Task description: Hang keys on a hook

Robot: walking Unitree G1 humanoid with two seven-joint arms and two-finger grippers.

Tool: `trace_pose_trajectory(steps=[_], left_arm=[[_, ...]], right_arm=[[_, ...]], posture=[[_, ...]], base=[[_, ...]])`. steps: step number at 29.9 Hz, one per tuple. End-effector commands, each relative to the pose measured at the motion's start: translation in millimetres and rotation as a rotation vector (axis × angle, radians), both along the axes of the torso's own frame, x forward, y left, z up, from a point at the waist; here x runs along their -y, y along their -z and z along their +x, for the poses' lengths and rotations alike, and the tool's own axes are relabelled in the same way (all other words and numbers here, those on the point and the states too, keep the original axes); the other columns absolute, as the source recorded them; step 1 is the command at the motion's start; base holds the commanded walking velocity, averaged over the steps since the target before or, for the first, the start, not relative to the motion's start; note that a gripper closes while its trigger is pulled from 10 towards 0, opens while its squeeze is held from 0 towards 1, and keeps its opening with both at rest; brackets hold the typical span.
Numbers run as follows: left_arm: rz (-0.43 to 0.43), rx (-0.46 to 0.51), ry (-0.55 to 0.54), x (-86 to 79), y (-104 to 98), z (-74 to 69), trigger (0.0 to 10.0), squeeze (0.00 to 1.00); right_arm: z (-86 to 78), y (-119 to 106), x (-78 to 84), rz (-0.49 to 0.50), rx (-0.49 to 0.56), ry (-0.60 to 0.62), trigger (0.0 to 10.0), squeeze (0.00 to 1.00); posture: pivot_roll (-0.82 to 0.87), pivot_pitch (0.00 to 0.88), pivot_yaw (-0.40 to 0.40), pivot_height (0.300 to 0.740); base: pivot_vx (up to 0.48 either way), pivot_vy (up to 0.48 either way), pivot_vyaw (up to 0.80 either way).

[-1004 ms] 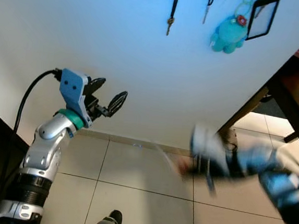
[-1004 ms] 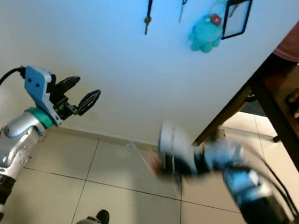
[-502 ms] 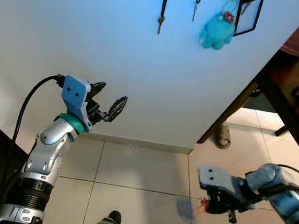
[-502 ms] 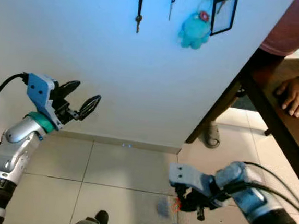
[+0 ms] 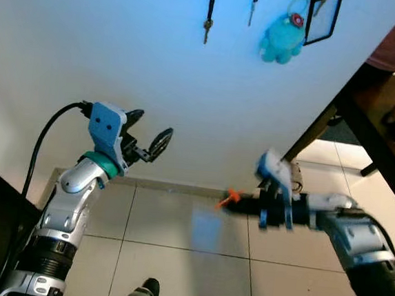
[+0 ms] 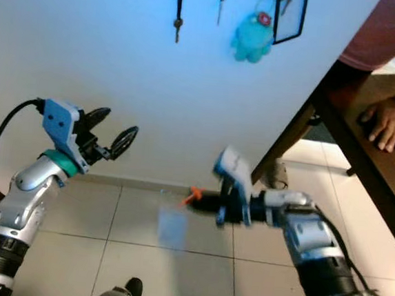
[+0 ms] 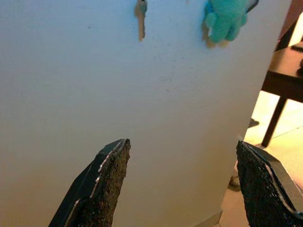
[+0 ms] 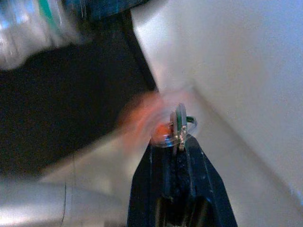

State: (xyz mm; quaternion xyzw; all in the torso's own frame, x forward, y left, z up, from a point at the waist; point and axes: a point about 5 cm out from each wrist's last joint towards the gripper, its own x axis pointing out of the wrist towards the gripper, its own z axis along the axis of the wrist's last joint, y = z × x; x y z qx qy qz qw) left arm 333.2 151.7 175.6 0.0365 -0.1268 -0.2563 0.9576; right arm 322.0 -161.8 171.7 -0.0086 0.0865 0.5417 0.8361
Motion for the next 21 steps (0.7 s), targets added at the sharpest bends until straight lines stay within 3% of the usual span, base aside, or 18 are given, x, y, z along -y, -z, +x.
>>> trace_pose_trajectory(steps=[1,2,4,6,8,9,10,11,13,14,16,20,21], left_arm=[[-0.006,0.007,0.0,0.2,0,-2.0,10.0,1.0],[-0.006,0.007,0.0,0.2,0,-2.0,10.0,1.0],[-0.016,0.015,-0.003,1.8,-1,-2.3,10.0,1.0],[-0.016,0.015,-0.003,1.8,-1,-2.3,10.0,1.0],[-0.028,0.022,-0.003,4.0,-2,-2.2,10.0,1.0],[-0.028,0.022,-0.003,4.0,-2,-2.2,10.0,1.0],[-0.041,0.028,-0.002,5.7,-3,-1.7,10.0,1.0],[-0.041,0.028,-0.002,5.7,-3,-1.7,10.0,1.0],[-0.072,0.045,0.001,9.0,-8,-0.6,10.0,1.0],[-0.072,0.045,0.001,9.0,-8,-0.6,10.0,1.0],[-0.103,0.064,0.014,12.0,-13,-0.8,10.0,1.0],[-0.138,0.079,0.03,13.8,-18,-1.8,10.0,1.0],[-0.151,0.084,0.035,14.0,-19,-2.0,10.0,0.78]], right_arm=[[2.5,-9,5.4,0.175,0.013,0.079,0.0,0.0],[2.5,-9,5.4,0.175,0.013,0.079,0.0,0.0],[1.0,-28,2.1,0.399,0.082,0.103,0.0,0.0],[1.0,-28,2.1,0.399,0.082,0.103,0.0,0.0],[-2.3,-40,-2.4,0.571,0.116,0.099,0.0,0.0],[-2.3,-40,-2.4,0.571,0.116,0.099,0.0,0.0],[-4.7,-47,-5.2,0.683,0.129,0.086,0.0,0.0],[-4.7,-47,-5.2,0.683,0.129,0.086,0.0,0.0],[-6.9,-63,-8.4,0.907,0.151,0.079,0.0,0.0],[-6.9,-63,-8.4,0.907,0.151,0.079,0.0,0.0],[-6.6,-75,-9.7,1.038,0.163,0.084,0.0,0.0],[-3.2,-85,-7.3,1.13,0.173,0.113,0.0,0.0],[-1.8,-88,-6.2,1.161,0.175,0.126,0.0,0.0]], posture=[[-0.03,0.14,0.021,0.74],[-0.03,0.14,0.021,0.74],[-0.03,0.14,0.025,0.74],[-0.03,0.14,0.025,0.74],[-0.03,0.14,0.025,0.74],[-0.03,0.14,0.025,0.74],[-0.03,0.137,0.022,0.74],[-0.03,0.137,0.022,0.74],[-0.03,0.132,0.023,0.74],[-0.03,0.132,0.023,0.74],[-0.03,0.131,0.023,0.74],[-0.03,0.126,0.023,0.74],[-0.03,0.124,0.023,0.74]], base=[[0.0,0.0,0.0],[0.0,0.0,0.0],[0.0,0.0,0.0],[0.0,0.0,0.0],[0.0,0.0,0.0],[0.0,0.0,0.0],[0.0,0.0,0.0],[0.0,0.0,0.0],[0.0,0.0,0.0],[0.0,0.0,0.0],[0.0,0.0,0.0],[0.0,0.0,0.0],[0.0,0.0,0.0]])
